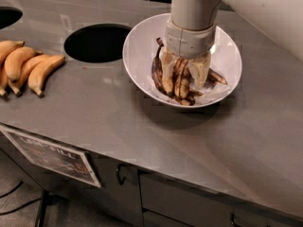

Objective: Pick banana from white bowl

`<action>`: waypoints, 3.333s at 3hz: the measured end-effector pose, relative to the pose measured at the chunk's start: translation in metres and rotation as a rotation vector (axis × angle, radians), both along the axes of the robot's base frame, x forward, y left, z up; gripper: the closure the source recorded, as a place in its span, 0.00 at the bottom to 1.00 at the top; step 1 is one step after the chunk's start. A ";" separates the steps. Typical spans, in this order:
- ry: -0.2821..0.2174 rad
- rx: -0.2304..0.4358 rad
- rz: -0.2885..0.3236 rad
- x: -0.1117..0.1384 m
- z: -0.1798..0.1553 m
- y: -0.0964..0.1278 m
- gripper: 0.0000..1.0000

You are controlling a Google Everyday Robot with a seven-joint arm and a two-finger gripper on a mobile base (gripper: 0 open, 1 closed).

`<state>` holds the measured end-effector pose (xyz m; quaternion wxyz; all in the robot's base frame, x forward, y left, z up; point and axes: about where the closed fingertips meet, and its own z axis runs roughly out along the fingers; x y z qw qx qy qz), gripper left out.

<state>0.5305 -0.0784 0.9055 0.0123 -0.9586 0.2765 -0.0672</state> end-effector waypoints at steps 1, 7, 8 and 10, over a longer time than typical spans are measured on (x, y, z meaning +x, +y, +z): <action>0.003 -0.011 0.003 -0.001 0.001 -0.004 0.41; 0.018 -0.032 0.017 -0.008 -0.001 -0.012 0.41; 0.020 -0.033 0.020 -0.009 -0.002 -0.012 0.42; 0.042 -0.032 0.052 -0.009 -0.009 -0.004 0.58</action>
Offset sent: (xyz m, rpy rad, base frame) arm -0.0171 -0.0079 -0.0031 -0.0584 0.0651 0.0161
